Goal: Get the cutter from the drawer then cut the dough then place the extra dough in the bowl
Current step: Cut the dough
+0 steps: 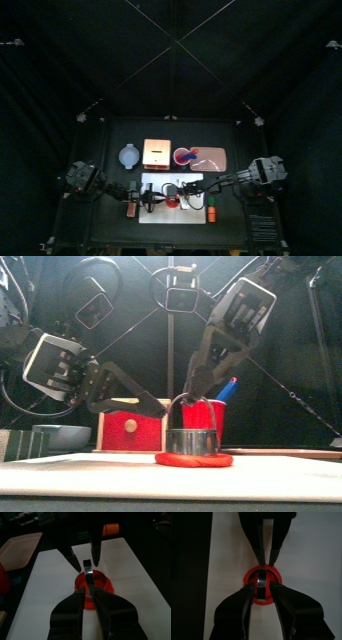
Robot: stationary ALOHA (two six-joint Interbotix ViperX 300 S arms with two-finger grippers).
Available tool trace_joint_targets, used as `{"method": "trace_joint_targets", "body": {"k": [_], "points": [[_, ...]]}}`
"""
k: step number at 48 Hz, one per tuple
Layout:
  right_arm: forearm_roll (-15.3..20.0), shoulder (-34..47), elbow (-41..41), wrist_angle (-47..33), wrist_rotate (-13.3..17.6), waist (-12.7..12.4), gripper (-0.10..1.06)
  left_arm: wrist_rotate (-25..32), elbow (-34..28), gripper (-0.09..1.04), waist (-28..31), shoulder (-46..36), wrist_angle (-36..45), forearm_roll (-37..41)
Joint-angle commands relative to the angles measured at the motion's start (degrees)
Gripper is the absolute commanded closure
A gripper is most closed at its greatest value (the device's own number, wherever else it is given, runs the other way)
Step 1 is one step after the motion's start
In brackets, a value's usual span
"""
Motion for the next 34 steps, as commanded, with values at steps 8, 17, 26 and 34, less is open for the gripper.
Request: {"method": "trace_joint_targets", "body": {"k": [8,17,26,34], "points": [[-3.69,-0.09,-2.64,1.41,2.20,0.00,0.26,0.00,-1.67,0.35,-0.18,1.49,2.11,-1.58],[-3.96,0.44,-2.90,1.41,2.20,0.00,0.26,0.18,-2.90,0.35,-0.18,2.20,2.90,-1.67],[-4.13,0.88,-3.16,1.41,2.20,0.09,0.26,0.09,-3.16,0.35,-0.18,2.90,4.83,-2.02],[-4.31,1.76,-3.78,1.41,2.20,0.09,0.26,0.26,-3.69,0.35,-0.09,2.90,6.94,-2.55]]}}
